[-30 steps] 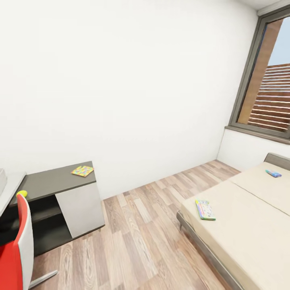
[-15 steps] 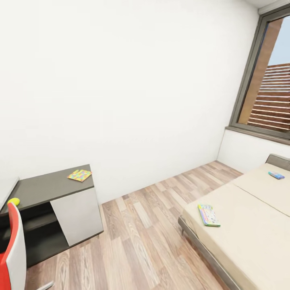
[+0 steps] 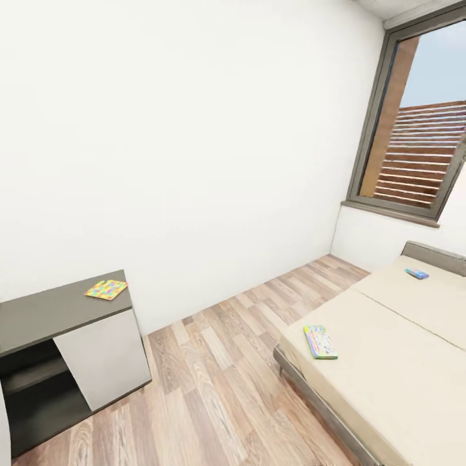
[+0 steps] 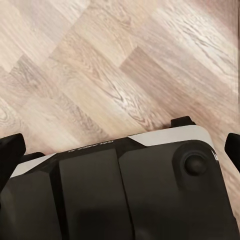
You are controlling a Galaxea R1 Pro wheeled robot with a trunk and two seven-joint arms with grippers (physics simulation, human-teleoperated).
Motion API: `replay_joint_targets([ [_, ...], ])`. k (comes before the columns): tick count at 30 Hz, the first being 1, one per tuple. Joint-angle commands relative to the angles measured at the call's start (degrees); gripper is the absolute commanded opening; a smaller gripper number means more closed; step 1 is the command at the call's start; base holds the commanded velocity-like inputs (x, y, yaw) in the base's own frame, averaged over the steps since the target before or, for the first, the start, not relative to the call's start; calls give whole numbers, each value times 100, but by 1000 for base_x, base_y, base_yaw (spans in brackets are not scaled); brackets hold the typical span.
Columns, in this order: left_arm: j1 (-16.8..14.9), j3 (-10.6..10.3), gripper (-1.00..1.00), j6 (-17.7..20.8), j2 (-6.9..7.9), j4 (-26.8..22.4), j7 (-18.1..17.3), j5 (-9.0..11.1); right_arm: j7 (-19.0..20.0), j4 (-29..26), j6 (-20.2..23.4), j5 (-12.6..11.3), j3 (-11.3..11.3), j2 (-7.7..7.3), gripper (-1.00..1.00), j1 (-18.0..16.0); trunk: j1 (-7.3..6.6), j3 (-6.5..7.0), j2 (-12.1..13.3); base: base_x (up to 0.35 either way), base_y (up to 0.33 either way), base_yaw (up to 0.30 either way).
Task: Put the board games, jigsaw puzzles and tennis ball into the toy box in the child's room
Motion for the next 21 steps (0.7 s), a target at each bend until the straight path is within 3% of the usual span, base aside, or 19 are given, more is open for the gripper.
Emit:
replay_joint_targets([
  [1,-1,-4,100,10,1,-7,17,-4,2,4,-20,-25,-30,5,100,-6,4,-13,-13,3,0,-251],
  [10,-1,-4,100,10,1,-7,18,-4,2,5,-20,-24,-28,5,100,-5,4,-13,-13,5,8,-255],
  [21,-1,-4,100,10,3,-7,17,-4,2,6,-20,-25,-27,5,100,-6,4,-13,-13,111,133,-257],
])
